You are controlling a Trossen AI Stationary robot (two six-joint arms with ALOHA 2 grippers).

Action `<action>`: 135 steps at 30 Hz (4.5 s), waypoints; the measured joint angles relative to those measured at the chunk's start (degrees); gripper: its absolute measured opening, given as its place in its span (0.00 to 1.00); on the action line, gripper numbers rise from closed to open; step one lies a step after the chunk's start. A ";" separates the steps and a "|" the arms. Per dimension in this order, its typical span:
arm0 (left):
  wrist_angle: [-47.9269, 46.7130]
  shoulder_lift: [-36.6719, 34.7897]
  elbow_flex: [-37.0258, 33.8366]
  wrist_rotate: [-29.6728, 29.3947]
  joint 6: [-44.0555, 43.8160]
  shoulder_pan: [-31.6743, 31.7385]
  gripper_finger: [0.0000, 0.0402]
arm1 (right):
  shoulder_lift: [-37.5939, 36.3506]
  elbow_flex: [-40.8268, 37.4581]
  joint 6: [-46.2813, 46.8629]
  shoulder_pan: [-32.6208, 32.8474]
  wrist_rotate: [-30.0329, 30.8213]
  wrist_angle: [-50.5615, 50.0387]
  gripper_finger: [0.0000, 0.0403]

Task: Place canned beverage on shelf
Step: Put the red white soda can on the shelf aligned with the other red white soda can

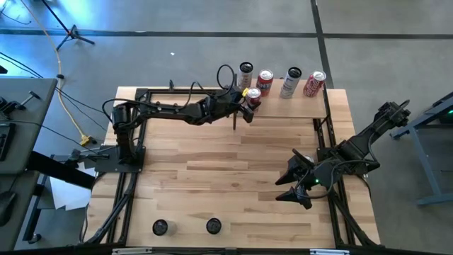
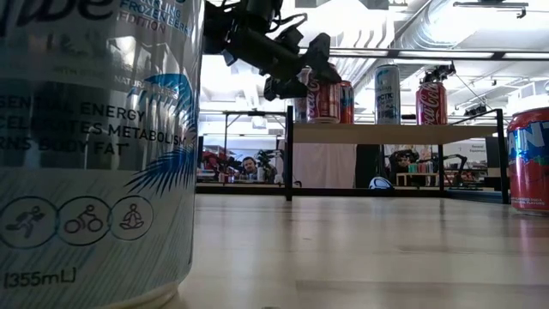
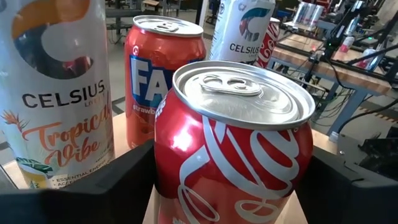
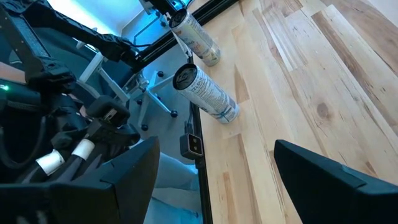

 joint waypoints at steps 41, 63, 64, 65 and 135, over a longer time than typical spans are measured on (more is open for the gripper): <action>3.80 -0.23 0.09 9.08 6.13 -0.24 0.85 | -0.02 0.00 -0.01 0.00 0.00 0.02 0.75; 2.16 -0.24 0.00 11.01 9.10 2.97 0.84 | -0.02 0.00 -0.02 0.00 0.00 0.02 0.75; 2.19 -0.24 0.00 10.95 9.11 2.97 0.84 | -0.02 0.00 0.00 0.00 0.00 0.02 0.75; 2.15 -0.24 0.00 10.89 9.11 2.97 0.84 | 0.00 0.00 0.00 0.00 -0.01 0.01 0.75; -61.26 -66.55 -39.45 -15.78 -29.93 -25.55 0.84 | 0.00 0.00 -1.23 -0.17 0.01 0.02 0.75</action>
